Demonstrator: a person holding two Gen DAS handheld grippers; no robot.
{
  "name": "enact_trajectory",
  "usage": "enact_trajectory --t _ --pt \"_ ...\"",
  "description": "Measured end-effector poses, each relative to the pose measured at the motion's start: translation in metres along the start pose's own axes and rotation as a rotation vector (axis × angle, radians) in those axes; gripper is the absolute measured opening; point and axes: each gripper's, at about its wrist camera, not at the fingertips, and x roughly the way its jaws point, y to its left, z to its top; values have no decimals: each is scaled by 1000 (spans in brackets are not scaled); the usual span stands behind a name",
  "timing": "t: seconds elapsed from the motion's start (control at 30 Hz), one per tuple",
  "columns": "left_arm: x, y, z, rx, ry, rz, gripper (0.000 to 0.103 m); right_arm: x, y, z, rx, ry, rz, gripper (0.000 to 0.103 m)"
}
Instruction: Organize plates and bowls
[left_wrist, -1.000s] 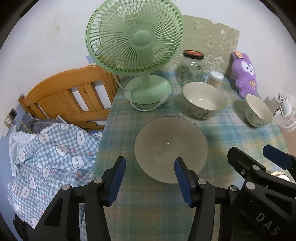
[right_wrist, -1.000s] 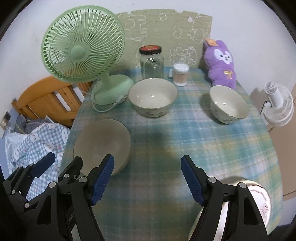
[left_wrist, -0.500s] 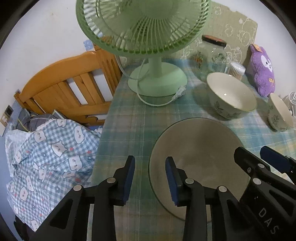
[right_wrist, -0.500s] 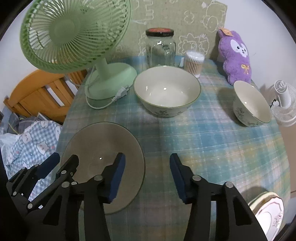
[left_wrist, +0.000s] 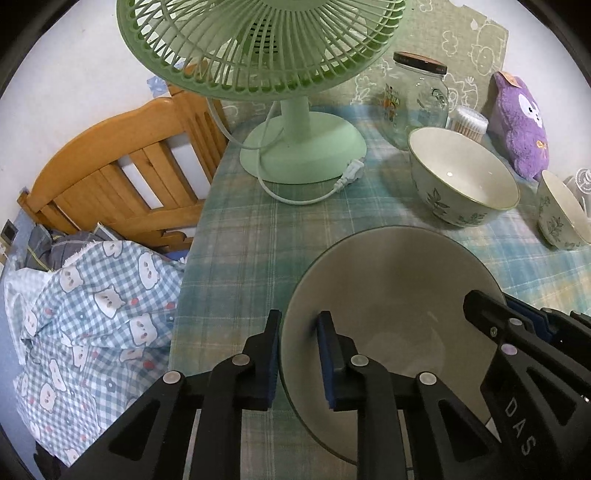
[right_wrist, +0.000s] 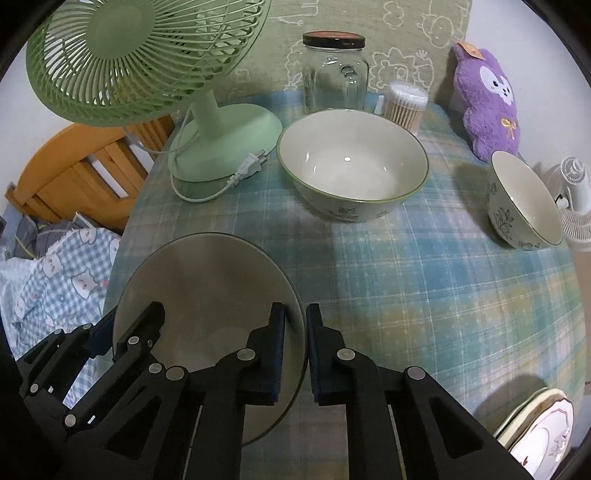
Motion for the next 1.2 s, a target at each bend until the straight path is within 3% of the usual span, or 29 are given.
enact_trajectory --t 0.43,0.8,1.2 --pt "-34 -15 -20 24 -4 -31 16 -39 -15 -30 16 -7 -29 14" --pt "-76 -41 -62 48 -16 -60 16 -85 -44 -88 57 -24 -48 14" --pt "-91 -63 -118 30 46 -70 16 -100 -68 -148 49 19 -46 14"
